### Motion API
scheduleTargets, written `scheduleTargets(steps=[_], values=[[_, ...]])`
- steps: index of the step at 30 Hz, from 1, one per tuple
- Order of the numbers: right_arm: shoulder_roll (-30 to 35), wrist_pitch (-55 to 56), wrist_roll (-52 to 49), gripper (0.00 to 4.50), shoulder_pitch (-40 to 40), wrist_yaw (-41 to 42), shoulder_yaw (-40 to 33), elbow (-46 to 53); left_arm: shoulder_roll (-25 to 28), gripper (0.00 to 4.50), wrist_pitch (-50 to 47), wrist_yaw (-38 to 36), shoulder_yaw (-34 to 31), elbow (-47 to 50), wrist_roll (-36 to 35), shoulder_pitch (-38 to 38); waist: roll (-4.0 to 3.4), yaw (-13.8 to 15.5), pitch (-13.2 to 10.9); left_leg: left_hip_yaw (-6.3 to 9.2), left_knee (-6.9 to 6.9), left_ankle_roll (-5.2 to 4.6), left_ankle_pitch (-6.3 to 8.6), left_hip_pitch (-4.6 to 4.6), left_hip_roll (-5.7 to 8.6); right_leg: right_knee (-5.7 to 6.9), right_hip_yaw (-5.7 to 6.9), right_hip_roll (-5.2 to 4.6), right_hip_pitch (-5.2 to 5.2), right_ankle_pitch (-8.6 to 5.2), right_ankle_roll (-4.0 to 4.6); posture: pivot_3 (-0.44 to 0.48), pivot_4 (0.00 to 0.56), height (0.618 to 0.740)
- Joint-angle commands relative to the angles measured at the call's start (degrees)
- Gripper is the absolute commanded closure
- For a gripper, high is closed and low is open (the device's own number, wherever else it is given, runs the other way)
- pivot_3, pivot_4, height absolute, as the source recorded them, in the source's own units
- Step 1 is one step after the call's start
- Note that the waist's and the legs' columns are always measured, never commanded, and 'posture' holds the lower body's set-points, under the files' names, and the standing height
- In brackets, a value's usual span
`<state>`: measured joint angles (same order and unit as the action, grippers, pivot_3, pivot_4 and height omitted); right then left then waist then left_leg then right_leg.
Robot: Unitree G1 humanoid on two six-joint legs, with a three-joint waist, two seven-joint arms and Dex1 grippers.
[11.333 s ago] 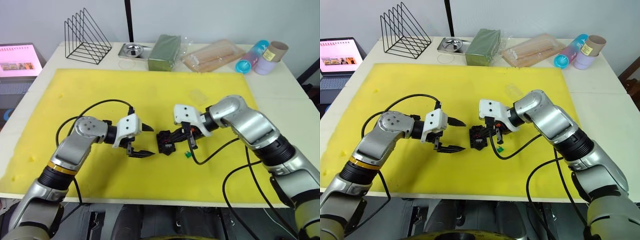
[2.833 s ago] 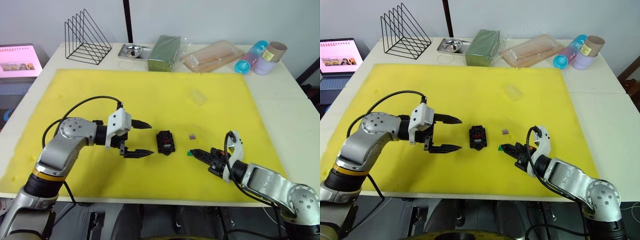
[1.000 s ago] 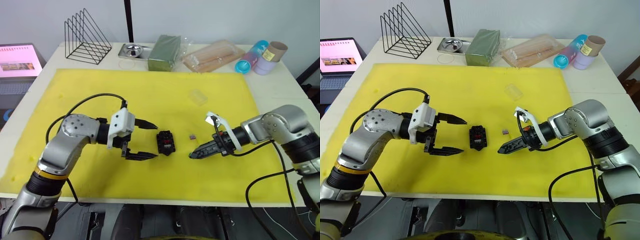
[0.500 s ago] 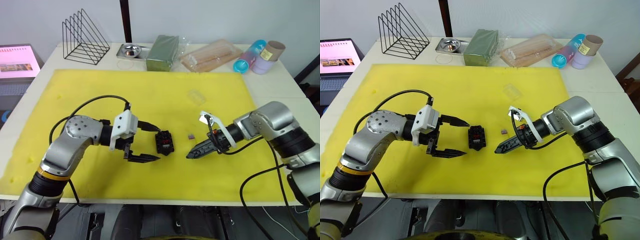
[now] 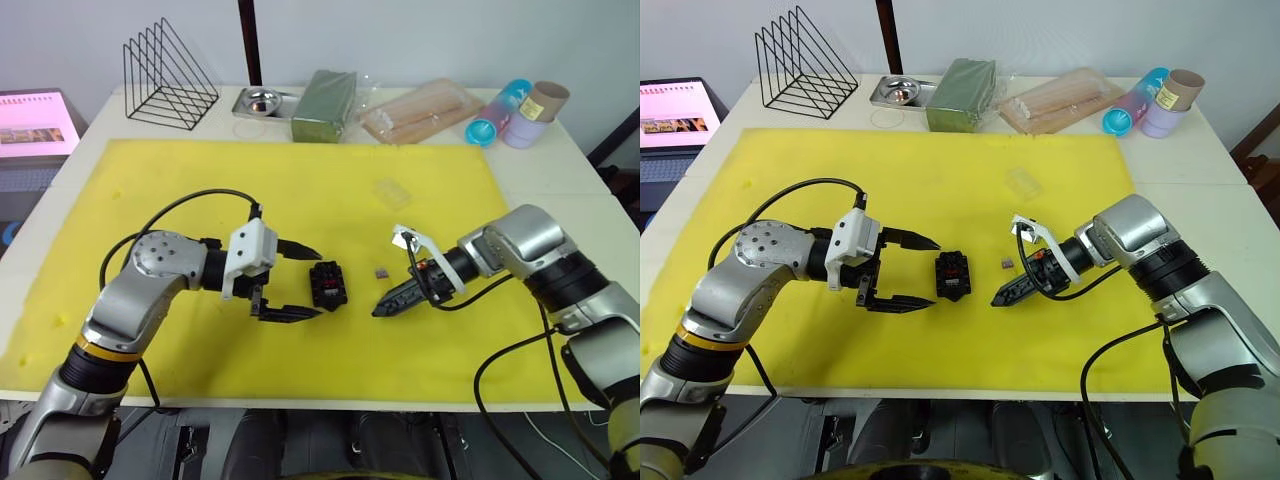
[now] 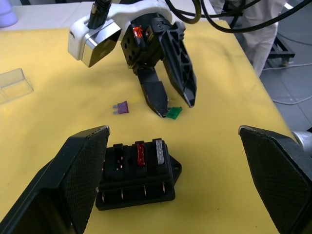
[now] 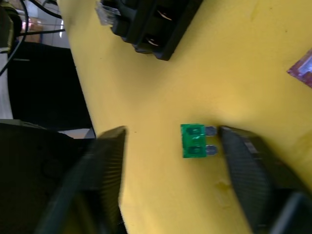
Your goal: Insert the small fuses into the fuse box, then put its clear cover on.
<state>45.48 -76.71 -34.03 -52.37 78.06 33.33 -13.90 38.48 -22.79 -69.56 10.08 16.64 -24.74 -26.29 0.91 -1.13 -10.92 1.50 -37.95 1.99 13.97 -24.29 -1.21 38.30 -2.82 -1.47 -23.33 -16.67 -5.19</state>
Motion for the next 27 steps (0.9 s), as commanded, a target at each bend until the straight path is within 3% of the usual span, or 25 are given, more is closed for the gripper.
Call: scheduleTargets(steps=[1, 6, 9, 12, 17, 20, 27], values=[[-1.06, 0.63, 0.61, 2.28, -0.63, 1.79, 0.94, 0.04, -0.20, 0.00, 1.10, 0.62, -0.57, 1.50, -0.06, -0.30, 0.00, 0.05, 0.00, 0.01, 0.00, 0.00, 0.00, 0.00, 0.01, 0.00, 0.00, 0.00, 0.00, 0.00, 0.00, 0.000, 0.150, 0.740], [-1.21, 0.91, 1.72, 2.44, -0.70, 2.78, 0.78, -0.39, -0.57, 0.00, 1.17, 0.89, -0.50, 1.39, 0.16, -0.41, 0.00, 0.10, 0.00, 0.04, 0.00, 0.00, 0.00, 0.00, 0.02, 0.00, 0.00, -0.01, 0.00, 0.00, 0.00, 0.000, 0.150, 0.740], [-1.18, 1.13, 2.29, 3.07, -0.83, 3.23, 0.77, -0.60, -0.65, 0.00, 1.26, 1.05, -0.40, 1.38, 0.19, -0.44, 0.00, 0.12, 0.00, 0.04, 0.00, 0.00, 0.00, 0.00, 0.02, 0.00, 0.00, -0.01, 0.00, 0.00, 0.00, 0.000, 0.150, 0.740], [-1.23, 1.38, 2.76, 4.10, -0.95, 3.52, 0.80, -0.84, -0.63, 0.00, 1.33, 1.10, -0.39, 1.34, 0.09, -0.50, 0.00, 0.15, 0.00, 0.04, 0.00, 0.00, 0.00, 0.00, 0.03, 0.00, 0.00, -0.02, 0.00, 0.00, 0.00, 0.000, 0.150, 0.740], [-1.33, 1.76, 3.37, 4.10, -0.74, 3.80, 0.80, -0.62, -0.71, 0.00, 1.50, 1.18, -0.45, 1.26, 0.01, -0.62, 0.00, 0.20, 0.00, 0.05, 0.00, 0.00, 0.00, 0.00, 0.06, 0.01, 0.00, -0.04, 0.00, 0.00, 0.00, 0.000, 0.150, 0.740], [-1.30, 1.86, 3.57, 4.49, -0.66, 4.00, 0.62, -0.53, -0.76, 0.00, 1.55, 1.22, -0.40, 1.25, 0.06, -0.64, -0.01, 0.20, 0.00, 0.05, 0.00, 0.00, 0.00, 0.00, 0.07, 0.01, 0.00, -0.05, 0.00, 0.00, 0.00, 0.000, 0.150, 0.740], [-0.45, 1.62, 3.56, 4.49, -0.59, 4.02, -0.03, -0.25, -1.06, 0.00, 1.64, 1.24, -0.30, 0.99, 0.21, -0.84, 0.00, 0.21, 0.00, 0.05, 0.00, 0.00, 0.00, 0.00, 0.07, 0.01, 0.00, -0.05, 0.00, 0.00, 0.00, 0.000, 0.150, 0.740]])
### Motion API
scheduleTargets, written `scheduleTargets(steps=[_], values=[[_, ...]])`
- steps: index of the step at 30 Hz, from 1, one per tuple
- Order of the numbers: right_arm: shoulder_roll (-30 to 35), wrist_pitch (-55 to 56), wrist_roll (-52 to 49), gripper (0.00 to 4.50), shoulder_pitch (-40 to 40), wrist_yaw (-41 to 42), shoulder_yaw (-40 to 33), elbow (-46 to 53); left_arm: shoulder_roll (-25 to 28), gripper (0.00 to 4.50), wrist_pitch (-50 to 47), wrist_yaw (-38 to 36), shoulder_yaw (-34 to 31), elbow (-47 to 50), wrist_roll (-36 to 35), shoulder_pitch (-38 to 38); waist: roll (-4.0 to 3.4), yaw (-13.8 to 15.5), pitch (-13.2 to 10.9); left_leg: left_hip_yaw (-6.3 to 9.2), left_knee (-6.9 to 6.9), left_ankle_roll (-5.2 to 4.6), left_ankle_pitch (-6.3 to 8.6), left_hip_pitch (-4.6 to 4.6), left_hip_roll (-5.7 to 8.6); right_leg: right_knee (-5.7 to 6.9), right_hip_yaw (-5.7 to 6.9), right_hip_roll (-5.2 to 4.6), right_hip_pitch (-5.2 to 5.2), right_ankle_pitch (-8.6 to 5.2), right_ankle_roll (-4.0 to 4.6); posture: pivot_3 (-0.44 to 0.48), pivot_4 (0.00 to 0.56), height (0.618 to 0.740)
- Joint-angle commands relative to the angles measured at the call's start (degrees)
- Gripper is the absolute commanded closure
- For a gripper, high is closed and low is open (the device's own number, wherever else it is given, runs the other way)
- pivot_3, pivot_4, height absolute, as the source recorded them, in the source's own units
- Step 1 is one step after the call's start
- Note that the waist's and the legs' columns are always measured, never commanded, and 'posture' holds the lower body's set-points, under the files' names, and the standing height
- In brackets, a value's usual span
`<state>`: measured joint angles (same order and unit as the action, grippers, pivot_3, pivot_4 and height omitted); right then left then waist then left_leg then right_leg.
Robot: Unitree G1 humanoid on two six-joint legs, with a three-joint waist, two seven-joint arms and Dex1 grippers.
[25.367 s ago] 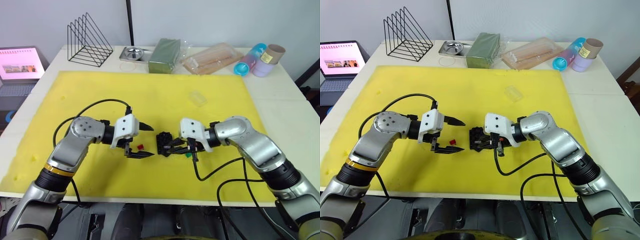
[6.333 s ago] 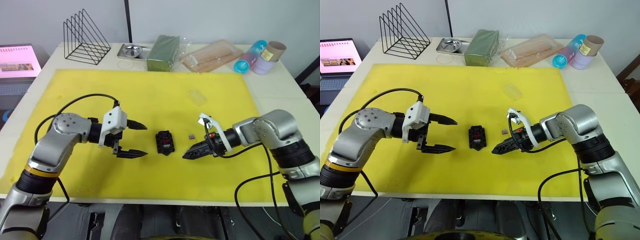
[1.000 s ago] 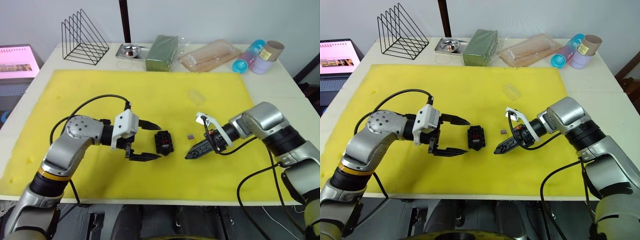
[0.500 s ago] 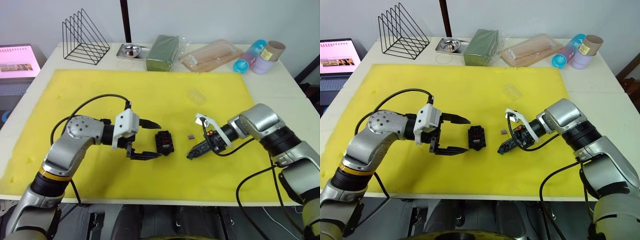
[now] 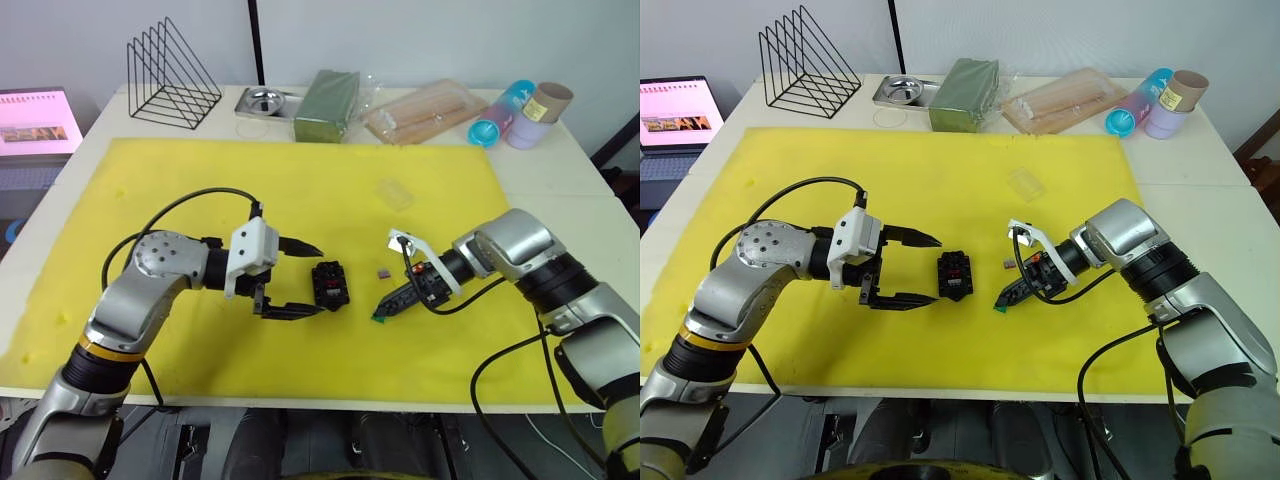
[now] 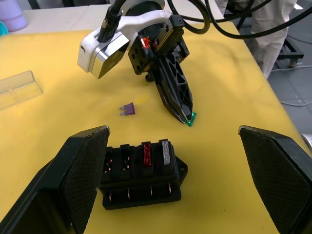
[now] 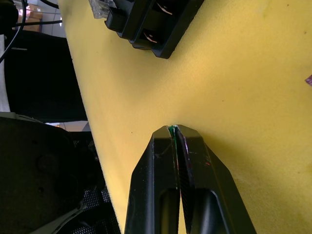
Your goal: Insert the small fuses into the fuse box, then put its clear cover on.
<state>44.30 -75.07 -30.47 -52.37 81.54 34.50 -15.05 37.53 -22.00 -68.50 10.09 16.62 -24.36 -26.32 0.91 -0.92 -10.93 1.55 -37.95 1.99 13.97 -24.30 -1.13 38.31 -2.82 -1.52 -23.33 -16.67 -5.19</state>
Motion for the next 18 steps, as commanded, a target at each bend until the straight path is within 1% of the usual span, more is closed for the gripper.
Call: scheduleTargets(steps=[1, 4, 7, 10, 12, 13, 15, 18], values=[[0.92, -0.17, -0.09, 4.49, -0.51, 0.45, -1.43, 1.03, -0.16, 0.00, 0.87, 0.16, -0.30, 1.02, -0.15, -0.79, 0.00, 0.00, 0.00, 0.00, 0.00, 0.00, 0.00, 0.00, 0.00, 0.00, 0.00, 0.00, 0.00, 0.00, 0.00, 0.000, 0.150, 0.740], [1.96, -1.55, -1.12, 4.49, 0.37, -0.71, -3.73, 2.17, -0.36, 0.00, 1.11, 0.11, -0.14, 0.81, 0.02, -0.85, 0.00, 0.10, 0.00, 0.00, 0.00, 0.00, 0.00, 0.00, 0.01, 0.00, 0.00, -0.01, 0.00, 0.00, 0.00, 0.000, 0.150, 0.740], [1.21, -4.70, -2.39, 4.49, 1.57, -4.42, -8.63, 2.91, -0.54, 0.00, 1.20, 0.19, -0.09, 0.81, 0.13, -0.79, 0.00, 0.17, 0.00, 0.01, 0.00, 0.00, 0.00, -0.01, 0.06, 0.00, 0.00, -0.05, 0.00, 0.00, 0.00, 0.000, 0.150, 0.740], [-1.75, -11.78, -4.34, 4.49, 4.04, -11.80, -19.46, 4.05, -0.53, 0.00, 1.15, 0.35, -0.23, 1.17, 0.01, -0.40, 0.00, 0.15, 0.00, 0.02, -0.01, 0.00, 0.00, -0.01, 0.07, 0.00, 0.00, -0.06, 0.01, 0.00, 0.00, 0.000, 0.150, 0.740], [-3.18, -15.45, -6.04, 4.49, 7.28, -15.45, -26.24, 8.72, -0.47, 0.00, 1.17, 0.44, -0.34, 1.38, -0.06, -0.07, 0.00, 0.18, 0.00, 0.03, -0.01, 0.00, 0.00, -0.02, 0.07, 0.03, 0.00, -0.05, 0.01, 0.00, 0.00, 0.000, 0.150, 0.740], [-4.82, -16.52, -7.92, 4.49, 9.59, -19.57, -31.21, 10.28, -0.51, 0.00, 1.28, 0.44, -0.33, 1.24, -0.02, -0.06, 0.00, 0.20, 0.00, 0.06, 0.00, 0.00, 0.00, -0.03, 0.07, 0.03, 0.00, -0.05, 0.00, 0.00, 0.00, 0.000, 0.150, 0.740], [-7.44, -17.32, -11.41, 4.49, 13.10, -26.51, -38.17, 12.47, -0.52, 0.00, 1.40, 0.44, -0.32, 1.12, 0.00, -0.01, 0.01, 0.28, 0.00, 0.10, 0.01, 0.00, 0.00, -0.05, 0.08, 0.02, 0.03, -0.06, 0.02, 0.00, 0.00, 0.000, 0.150, 0.740], [-8.83, -17.43, -20.12, 4.49, 17.60, -35.35, -43.30, 15.01, -0.44, 0.00, 1.59, 0.45, -0.34, 1.33, -0.01, 0.46, 0.01, 0.27, 0.00, 0.08, 0.00, 0.00, 0.00, -0.05, 0.12, 0.03, 0.02, -0.08, 0.04, 0.01, -0.01, 0.000, 0.150, 0.740]])
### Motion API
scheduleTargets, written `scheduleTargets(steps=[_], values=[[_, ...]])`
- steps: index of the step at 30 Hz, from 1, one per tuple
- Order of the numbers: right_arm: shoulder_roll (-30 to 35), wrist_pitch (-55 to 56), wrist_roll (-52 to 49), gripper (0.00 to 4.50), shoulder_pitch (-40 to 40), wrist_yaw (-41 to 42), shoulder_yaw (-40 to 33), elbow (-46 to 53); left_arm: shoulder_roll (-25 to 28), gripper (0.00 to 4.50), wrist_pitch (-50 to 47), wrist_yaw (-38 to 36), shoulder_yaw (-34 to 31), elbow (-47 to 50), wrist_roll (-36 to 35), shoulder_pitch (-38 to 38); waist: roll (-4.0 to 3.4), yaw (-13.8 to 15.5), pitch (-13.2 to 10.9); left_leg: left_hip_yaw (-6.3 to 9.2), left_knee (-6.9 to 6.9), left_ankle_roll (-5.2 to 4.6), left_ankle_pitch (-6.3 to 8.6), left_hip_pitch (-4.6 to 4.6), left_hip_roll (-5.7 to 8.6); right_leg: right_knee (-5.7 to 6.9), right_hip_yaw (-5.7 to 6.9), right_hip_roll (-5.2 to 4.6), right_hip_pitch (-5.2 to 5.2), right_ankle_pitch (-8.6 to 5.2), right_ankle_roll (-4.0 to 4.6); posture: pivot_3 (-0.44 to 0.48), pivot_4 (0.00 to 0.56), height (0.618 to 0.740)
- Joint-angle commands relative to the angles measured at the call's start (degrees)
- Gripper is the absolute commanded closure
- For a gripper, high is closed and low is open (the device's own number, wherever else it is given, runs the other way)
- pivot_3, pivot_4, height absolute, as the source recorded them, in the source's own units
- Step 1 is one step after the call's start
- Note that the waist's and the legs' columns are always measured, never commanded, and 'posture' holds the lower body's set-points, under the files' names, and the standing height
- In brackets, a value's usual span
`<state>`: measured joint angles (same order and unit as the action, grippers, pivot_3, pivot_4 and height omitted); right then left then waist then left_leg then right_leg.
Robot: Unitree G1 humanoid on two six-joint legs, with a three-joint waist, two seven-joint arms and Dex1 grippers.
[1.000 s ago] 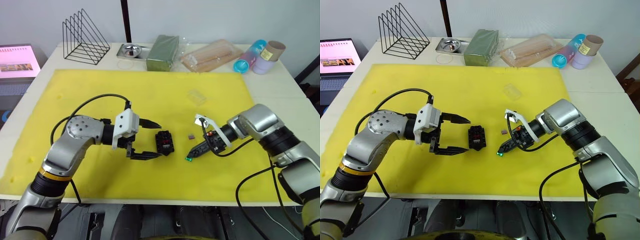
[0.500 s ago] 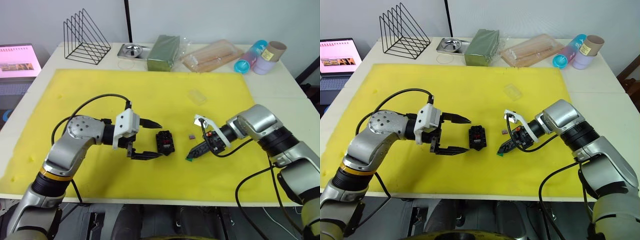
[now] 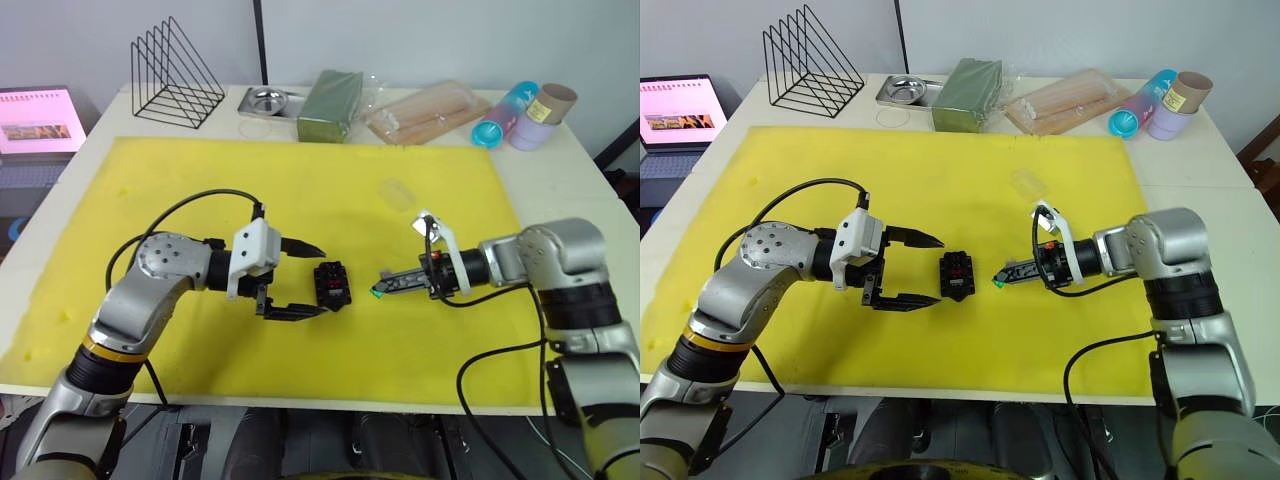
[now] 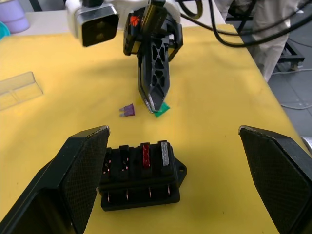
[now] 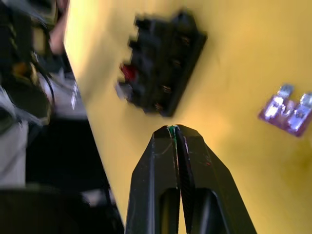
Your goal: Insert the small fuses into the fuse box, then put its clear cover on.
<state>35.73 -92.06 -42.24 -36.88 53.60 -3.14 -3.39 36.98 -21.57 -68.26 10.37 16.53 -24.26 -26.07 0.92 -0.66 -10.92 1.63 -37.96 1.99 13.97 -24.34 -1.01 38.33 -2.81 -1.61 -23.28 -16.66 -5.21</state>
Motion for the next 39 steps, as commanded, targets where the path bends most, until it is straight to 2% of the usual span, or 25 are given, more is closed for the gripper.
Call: scheduleTargets(steps=[1, 4, 7, 11, 14, 21, 27, 30, 33, 35, 39], values=[[-1.84, -0.44, -13.68, 4.49, 5.01, -12.80, -9.00, 5.14, 0.02, 0.00, 1.21, 0.17, -0.52, 1.27, -0.12, 0.15, 0.00, -0.06, 0.00, 0.00, 0.00, 0.00, 0.00, 0.00, 0.01, 0.00, 0.00, -0.01, 0.01, 0.00, 0.00, 0.000, 0.150, 0.740], [-11.08, -0.44, -25.40, 4.49, 14.20, -31.27, -20.43, 14.41, -0.28, 0.00, 1.70, 0.02, -0.15, 0.78, 0.09, -0.06, 0.01, -0.05, 0.01, -0.01, 0.01, 0.00, 0.00, -0.01, -0.01, -0.04, 0.03, 0.03, 0.05, 0.00, -0.01, 0.000, 0.150, 0.740], [-19.43, -0.44, -34.15, 4.49, 19.28, -48.76, -27.05, 18.67, -0.46, 0.00, 1.95, -0.07, 0.00, 0.64, 0.05, -0.09, -0.01, -0.28, 0.01, 0.01, 0.04, 0.00, 0.00, -0.01, -0.04, 0.01, 0.02, 0.06, 0.02, 0.00, -0.01, 0.000, 0.150, 0.740], [-15.31, 17.71, -61.77, 4.49, 29.69, -73.46, -18.32, 23.12, -0.86, 0.00, 2.10, -0.26, 0.19, 0.35, 0.07, -0.30, -0.04, -0.14, 0.02, -0.01, 0.04, 0.00, 0.00, 0.03, -0.02, 0.02, -0.03, 0.03, 0.07, 0.00, -0.02, 0.000, 0.150, 0.740], [-11.73, 28.23, -70.40, 4.49, 34.43, -82.45, -13.16, 27.57, -1.09, 0.00, 2.30, -0.46, 0.33, 0.05, 0.13, -0.47, -0.03, -0.44, 0.02, -0.09, 0.04, 0.00, 0.00, -0.02, 0.01, -0.05, -0.04, 0.02, 0.07, -0.01, -0.03, 0.000, 0.150, 0.740], [-7.19, 39.49, -70.76, 4.49, 39.60, -87.31, -8.16, 32.67, -1.49, 0.00, 2.61, -0.56, 0.45, -0.46, 0.22, -0.71, -0.03, -0.46, 0.03, -0.08, 0.04, 0.00, 0.00, 0.01, -0.03, -0.05, -0.06, 0.08, 0.06, -0.01, -0.03, 0.000, 0.150, 0.740], [-5.05, 44.05, -70.76, 4.49, 38.38, -91.19, -4.88, 32.59, -1.71, 0.00, 2.72, -0.15, 0.51, -0.49, 0.25, -0.68, -0.03, -0.29, 0.03, -0.07, 0.04, 0.00, 0.00, 0.01, -0.03, -0.07, -0.09, 0.06, 0.06, -0.01, -0.02, 0.000, 0.150, 0.740], [-3.95, 44.67, -70.76, 3.82, 38.04, -91.27, -4.03, 32.87, -1.74, 0.00, 2.61, 0.02, 0.48, -0.40, 0.23, -0.67, -0.03, -0.27, 0.03, -0.07, 0.04, 0.00, 0.00, 0.01, -0.03, -0.08, -0.09, 0.07, 0.06, -0.01, -0.02, 0.000, 0.150, 0.740], [-0.53, 43.13, -70.76, 2.84, 38.02, -88.32, -3.93, 33.26, -1.69, 0.00, 2.54, 0.13, 0.41, -0.33, 0.24, -0.61, -0.03, -0.20, 0.03, -0.06, 0.04, 0.00, 0.00, 0.01, -0.03, -0.08, -0.11, 0.06, 0.06, -0.01, -0.02, 0.000, 0.150, 0.740], [3.71, 40.53, -70.76, 2.12, 38.29, -82.61, -4.28, 33.84, -1.68, 0.00, 2.47, 0.18, 0.42, -0.34, 0.25, -0.75, -0.04, -0.09, 0.03, -0.06, 0.03, 0.00, 0.00, 0.01, -0.03, -0.09, -0.10, 0.05, 0.07, -0.01, -0.02, 0.000, 0.150, 0.740], [16.11, 32.84, -70.76, 0.70, 34.99, -66.99, -6.71, 30.71, -1.68, 0.00, 2.76, 0.05, 0.43, -0.90, 0.45, -1.09, -0.03, -0.10, 0.02, -0.06, 0.02, 0.00, 0.00, 0.01, -0.03, -0.15, -0.10, 0.04, 0.12, -0.01, -0.02, 0.000, 0.150, 0.740]])
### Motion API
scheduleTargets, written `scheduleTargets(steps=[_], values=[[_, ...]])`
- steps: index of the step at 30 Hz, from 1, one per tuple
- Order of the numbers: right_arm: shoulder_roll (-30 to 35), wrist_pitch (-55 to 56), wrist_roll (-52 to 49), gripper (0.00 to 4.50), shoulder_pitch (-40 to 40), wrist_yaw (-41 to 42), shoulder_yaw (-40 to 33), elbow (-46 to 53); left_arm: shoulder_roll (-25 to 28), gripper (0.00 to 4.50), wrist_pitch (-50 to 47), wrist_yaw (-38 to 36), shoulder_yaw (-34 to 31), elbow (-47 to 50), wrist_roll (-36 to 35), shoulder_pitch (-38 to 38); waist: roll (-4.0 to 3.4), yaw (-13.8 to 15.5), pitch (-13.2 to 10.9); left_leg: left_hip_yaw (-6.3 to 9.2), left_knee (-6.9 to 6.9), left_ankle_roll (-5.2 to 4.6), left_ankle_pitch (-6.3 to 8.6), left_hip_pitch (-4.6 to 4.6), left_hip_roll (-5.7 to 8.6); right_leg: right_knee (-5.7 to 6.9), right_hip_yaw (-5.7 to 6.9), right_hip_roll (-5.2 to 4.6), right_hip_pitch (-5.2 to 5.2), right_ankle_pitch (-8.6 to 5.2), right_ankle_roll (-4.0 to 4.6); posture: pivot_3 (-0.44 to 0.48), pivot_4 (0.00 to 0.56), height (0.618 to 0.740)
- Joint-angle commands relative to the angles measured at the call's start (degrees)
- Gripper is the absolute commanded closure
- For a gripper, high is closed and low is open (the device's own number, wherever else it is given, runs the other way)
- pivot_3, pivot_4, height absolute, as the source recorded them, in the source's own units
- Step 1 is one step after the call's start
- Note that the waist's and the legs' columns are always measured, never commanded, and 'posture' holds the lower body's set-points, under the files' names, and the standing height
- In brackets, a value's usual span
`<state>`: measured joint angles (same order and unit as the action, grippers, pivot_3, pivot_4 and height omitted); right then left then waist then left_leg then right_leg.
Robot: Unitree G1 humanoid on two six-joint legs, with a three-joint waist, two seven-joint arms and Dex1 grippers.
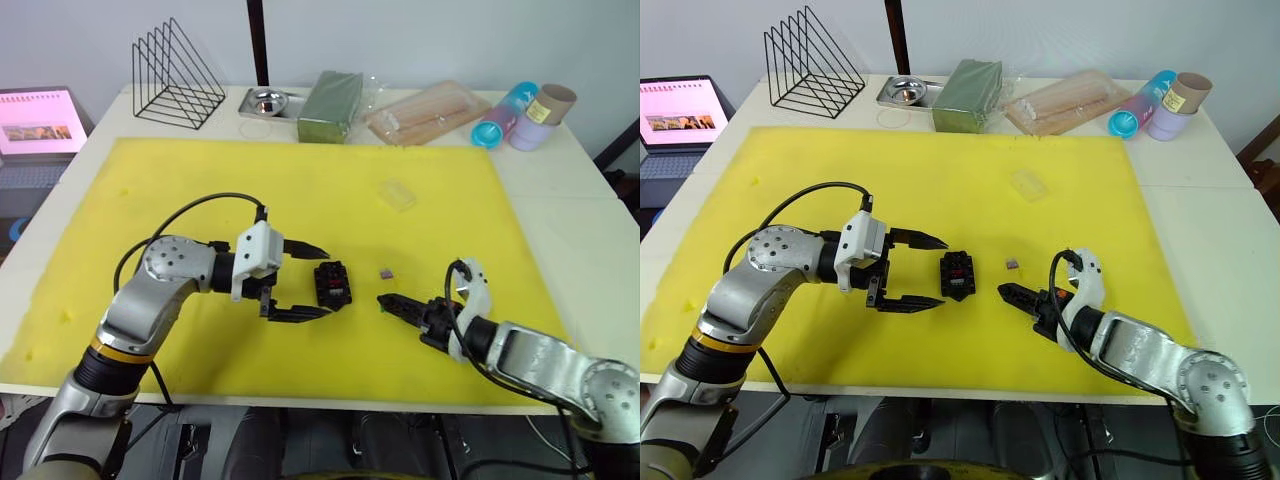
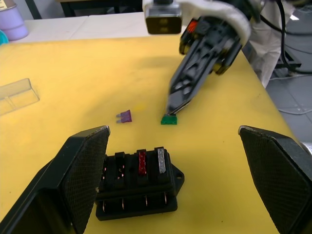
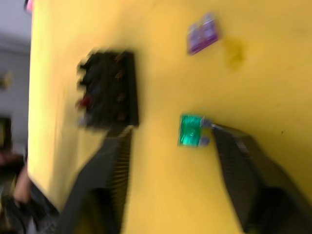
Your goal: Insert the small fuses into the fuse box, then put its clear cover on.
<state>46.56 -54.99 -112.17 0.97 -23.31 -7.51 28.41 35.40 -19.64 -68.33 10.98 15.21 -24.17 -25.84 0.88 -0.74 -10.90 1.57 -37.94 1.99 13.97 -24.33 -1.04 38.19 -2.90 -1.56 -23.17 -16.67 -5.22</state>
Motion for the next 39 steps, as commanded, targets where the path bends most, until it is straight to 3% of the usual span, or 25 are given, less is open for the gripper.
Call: scheduleTargets(steps=[1, 2, 8, 12, 19, 29, 33, 39], values=[[7.69, -5.79, -0.83, 0.34, -4.30, 13.49, -2.45, -2.43, -0.12, 0.00, 0.86, 0.09, -0.16, 0.37, 0.36, -1.37, 0.00, -0.01, 0.00, -0.01, -0.02, 0.00, 0.00, 0.00, 0.00, -0.01, 0.01, 0.02, 0.01, 0.00, 0.00, 0.000, 0.150, 0.740], [10.26, -7.35, -0.83, 0.01, -6.32, 16.38, -2.33, -3.61, -0.18, 0.00, 0.87, 0.05, -0.11, 0.17, 0.36, -1.56, 0.00, -0.04, 0.00, -0.02, -0.03, 0.00, 0.00, 0.01, 0.00, -0.01, 0.00, 0.02, 0.01, 0.00, 0.00, 0.000, 0.150, 0.740], [18.13, -17.07, 4.99, 0.01, -20.25, 33.24, 2.19, -10.91, -0.50, 0.00, 1.25, -0.21, 0.15, -0.70, 0.63, -2.24, 0.00, -0.01, -0.01, -0.06, -0.01, -0.01, 0.01, 0.02, -0.06, -0.02, 0.02, 0.07, 0.00, 0.00, 0.00, 0.000, 0.150, 0.740], [17.81, -22.62, 15.94, 0.01, -30.43, 45.49, 7.26, -16.02, -0.58, 0.00, 1.40, -0.60, 0.30, -1.20, 0.77, -2.68, 0.00, 0.06, -0.01, -0.06, -0.03, -0.02, 0.01, 0.00, -0.17, -0.02, 0.04, 0.05, -0.02, 0.00, 0.00, 0.000, 0.150, 0.740], [13.61, -24.45, 40.98, 0.01, -45.84, 67.35, 22.72, -25.68, -0.65, 0.00, 1.76, -1.17, 0.57, -2.20, 1.14, -3.75, -0.01, 0.06, -0.01, -0.18, -0.04, -0.02, 0.01, -0.04, -0.18, -0.02, 0.02, 0.05, -0.11, 0.01, 0.00, 0.000, 0.150, 0.740], [10.06, -14.98, 65.78, 0.01, -52.58, 91.92, 38.74, -32.78, -0.10, 0.00, 1.34, -0.58, 0.11, -0.91, 0.90, -3.09, -0.03, -0.05, -0.02, -0.19, -0.05, -0.02, 0.01, -0.07, -0.08, 0.00, 0.04, 0.03, -0.16, 0.02, -0.02, 0.000, 0.150, 0.740], [7.38, -12.39, 72.39, 0.90, -53.79, 96.92, 41.80, -35.99, -0.01, 0.00, 1.23, -0.27, 0.11, -0.73, 0.83, -3.00, -0.03, -0.04, -0.02, -0.16, -0.05, -0.02, 0.01, -0.07, -0.04, 0.02, 0.04, 0.02, -0.18, 0.02, -0.02, 0.000, 0.150, 0.740], [4.50, -11.40, 77.95, 0.90, -55.01, 102.66, 43.16, -39.23, 0.34, 0.00, 1.09, 0.13, -0.11, -0.40, 0.77, -2.72, -0.03, -0.04, -0.02, -0.02, -0.06, -0.01, 0.01, -0.07, -0.02, 0.04, 0.04, 0.01, -0.17, 0.02, -0.01, 0.000, 0.150, 0.740]])
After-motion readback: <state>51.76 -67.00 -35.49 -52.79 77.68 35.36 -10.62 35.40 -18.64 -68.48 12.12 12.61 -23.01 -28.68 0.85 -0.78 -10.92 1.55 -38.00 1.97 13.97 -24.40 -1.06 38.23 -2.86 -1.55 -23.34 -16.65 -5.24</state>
